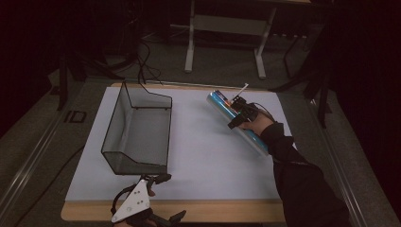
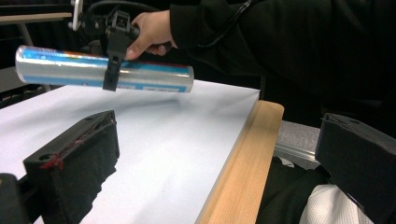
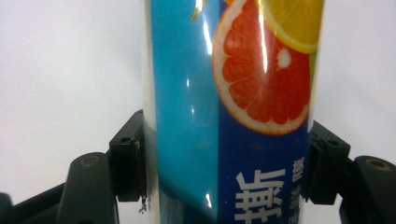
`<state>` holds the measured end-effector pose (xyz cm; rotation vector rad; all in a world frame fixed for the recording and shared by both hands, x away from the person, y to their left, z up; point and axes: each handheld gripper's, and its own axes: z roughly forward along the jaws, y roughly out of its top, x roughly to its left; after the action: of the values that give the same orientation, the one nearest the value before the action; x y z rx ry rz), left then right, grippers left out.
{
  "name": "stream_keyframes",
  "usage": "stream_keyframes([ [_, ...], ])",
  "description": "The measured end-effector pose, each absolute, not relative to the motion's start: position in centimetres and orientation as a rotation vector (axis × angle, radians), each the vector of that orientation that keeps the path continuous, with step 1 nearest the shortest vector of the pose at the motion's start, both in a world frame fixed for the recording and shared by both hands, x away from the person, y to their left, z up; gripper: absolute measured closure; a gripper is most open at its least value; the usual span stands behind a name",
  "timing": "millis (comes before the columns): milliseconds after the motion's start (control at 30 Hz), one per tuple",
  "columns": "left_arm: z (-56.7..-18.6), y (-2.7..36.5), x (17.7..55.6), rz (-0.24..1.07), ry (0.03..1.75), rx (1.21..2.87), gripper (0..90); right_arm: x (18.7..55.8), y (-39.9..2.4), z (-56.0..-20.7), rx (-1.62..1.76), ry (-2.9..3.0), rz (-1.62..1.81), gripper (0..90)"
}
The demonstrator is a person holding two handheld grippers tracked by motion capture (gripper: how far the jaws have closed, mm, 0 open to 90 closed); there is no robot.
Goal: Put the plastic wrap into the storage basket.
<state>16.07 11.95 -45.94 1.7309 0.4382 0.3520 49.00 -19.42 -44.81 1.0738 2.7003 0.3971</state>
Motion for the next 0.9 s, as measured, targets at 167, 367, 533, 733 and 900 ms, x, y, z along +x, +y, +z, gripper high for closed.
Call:
stream_keyframes([
  [167,-46.0,12.0,16.1,0.350,0.437,1.715,0.3,48.6,-19.1,-43.3,1.081,2.680,0.474,31.8],
  [367,-46.3,12.0,16.3,0.332,0.431,1.699,0.3,48.0,-18.0,-41.3,1.070,2.650,0.558,31.8],
  [533,-46.3,11.9,16.3,0.349,0.432,1.695,0.3,47.2,-16.1,-38.9,1.047,2.617,0.665,31.8],
  [733,-46.6,11.8,16.3,0.345,0.435,1.686,0.3,46.7,-13.9,-36.9,1.046,2.575,0.767,31.8],
  [900,-46.6,11.7,16.3,0.355,0.427,1.692,0.3,46.3,-12.2,-35.6,1.038,2.546,0.838,31.8],
])
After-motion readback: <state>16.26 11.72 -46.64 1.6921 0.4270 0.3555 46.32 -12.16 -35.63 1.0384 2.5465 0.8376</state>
